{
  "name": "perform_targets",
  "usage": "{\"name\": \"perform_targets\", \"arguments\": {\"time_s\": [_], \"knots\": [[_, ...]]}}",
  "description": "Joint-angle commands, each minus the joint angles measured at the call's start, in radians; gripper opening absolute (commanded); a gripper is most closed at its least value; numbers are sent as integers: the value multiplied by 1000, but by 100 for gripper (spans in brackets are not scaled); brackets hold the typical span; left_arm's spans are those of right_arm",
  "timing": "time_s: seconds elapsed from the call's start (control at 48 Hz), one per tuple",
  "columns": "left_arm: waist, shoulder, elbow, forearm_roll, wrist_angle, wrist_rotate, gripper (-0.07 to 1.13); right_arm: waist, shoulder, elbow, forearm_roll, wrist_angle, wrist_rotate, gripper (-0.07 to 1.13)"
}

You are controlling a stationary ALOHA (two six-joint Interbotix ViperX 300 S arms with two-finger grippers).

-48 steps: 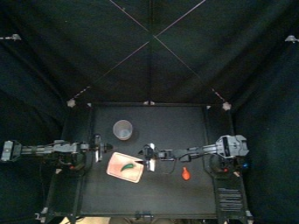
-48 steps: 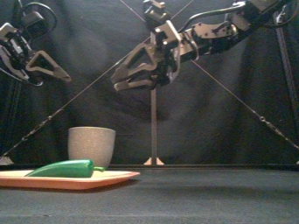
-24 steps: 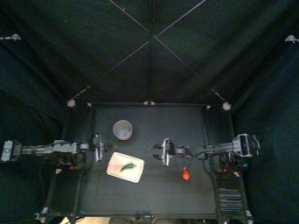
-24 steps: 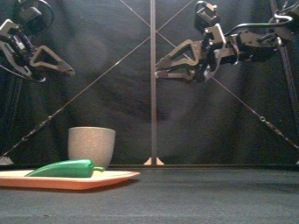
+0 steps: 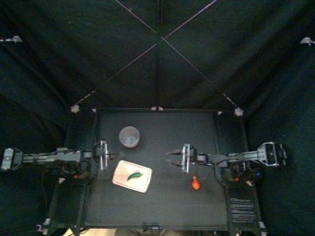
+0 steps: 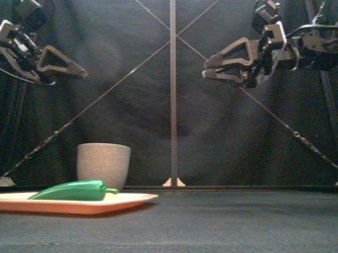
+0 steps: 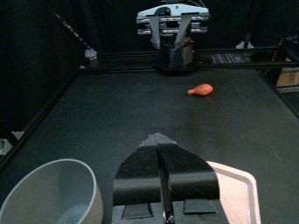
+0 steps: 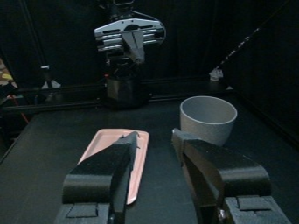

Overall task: Pick the green pepper then place it on the pink plate
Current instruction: Drop green pepper on the pink plate and return to neutral

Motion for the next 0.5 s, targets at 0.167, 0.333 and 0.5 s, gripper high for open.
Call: {"name": "perform_targets", "arguments": {"time_s": [0.167,0.333,0.5], "knots": [[-2,3,-12,12,-23,-2,11,-11,-35,-3,3,-26,2,78],[-3,3,-5,9,-23,-2,11,-12,-34,-3,3,-26,3,78],[-3,3,-5,8,-23,-2,11,-12,-34,-5,-2,-26,2,78]]}}
